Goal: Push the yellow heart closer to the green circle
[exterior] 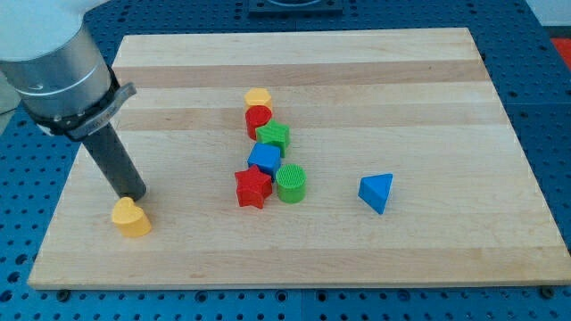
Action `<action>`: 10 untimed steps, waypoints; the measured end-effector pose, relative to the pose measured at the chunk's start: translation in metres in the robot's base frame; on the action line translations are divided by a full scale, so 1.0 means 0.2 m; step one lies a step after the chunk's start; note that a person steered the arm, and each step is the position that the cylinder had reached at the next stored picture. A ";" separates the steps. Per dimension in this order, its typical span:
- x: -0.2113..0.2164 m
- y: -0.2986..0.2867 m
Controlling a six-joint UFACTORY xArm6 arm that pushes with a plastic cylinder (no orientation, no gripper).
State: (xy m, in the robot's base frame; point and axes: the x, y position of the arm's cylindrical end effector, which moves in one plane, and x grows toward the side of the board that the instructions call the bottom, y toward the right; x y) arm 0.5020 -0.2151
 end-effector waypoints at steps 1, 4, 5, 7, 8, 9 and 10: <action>-0.10 -0.24; 0.15 0.02; 0.15 -0.11; 0.29 -0.15; 0.29 0.22; 0.31 0.27; 0.28 0.17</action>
